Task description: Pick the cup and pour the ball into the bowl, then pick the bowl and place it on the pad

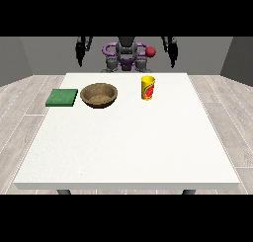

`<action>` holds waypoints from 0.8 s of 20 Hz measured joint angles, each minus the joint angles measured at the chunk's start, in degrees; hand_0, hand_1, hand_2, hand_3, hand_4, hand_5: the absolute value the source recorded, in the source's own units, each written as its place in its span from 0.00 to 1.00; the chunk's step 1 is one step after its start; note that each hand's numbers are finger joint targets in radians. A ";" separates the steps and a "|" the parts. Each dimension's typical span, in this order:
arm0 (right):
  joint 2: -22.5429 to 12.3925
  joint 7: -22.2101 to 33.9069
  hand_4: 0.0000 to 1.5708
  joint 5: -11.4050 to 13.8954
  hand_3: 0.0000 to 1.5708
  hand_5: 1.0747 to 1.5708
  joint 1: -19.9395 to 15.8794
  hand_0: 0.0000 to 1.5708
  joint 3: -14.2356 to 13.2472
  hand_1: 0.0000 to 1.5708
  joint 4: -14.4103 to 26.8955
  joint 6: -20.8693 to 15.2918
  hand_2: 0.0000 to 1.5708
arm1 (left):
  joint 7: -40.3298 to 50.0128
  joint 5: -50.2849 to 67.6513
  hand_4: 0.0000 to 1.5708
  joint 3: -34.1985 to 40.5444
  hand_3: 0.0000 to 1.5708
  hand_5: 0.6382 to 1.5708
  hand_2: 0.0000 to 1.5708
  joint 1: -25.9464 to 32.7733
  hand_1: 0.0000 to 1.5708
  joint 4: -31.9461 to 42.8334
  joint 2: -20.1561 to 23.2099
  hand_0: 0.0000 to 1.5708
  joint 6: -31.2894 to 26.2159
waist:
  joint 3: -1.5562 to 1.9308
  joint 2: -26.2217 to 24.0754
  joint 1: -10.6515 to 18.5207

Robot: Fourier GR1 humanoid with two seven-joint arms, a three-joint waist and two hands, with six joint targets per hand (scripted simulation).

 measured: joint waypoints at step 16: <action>-8.33 4.34 0.00 -14.62 0.00 1.00 0.46 0.00 -11.63 0.00 -5.62 10.83 0.00 | 6.46 11.02 0.00 8.83 0.00 0.97 0.00 -6.10 0.00 -6.04 0.94 0.00 -0.81 | 0.29 -6.70 -2.15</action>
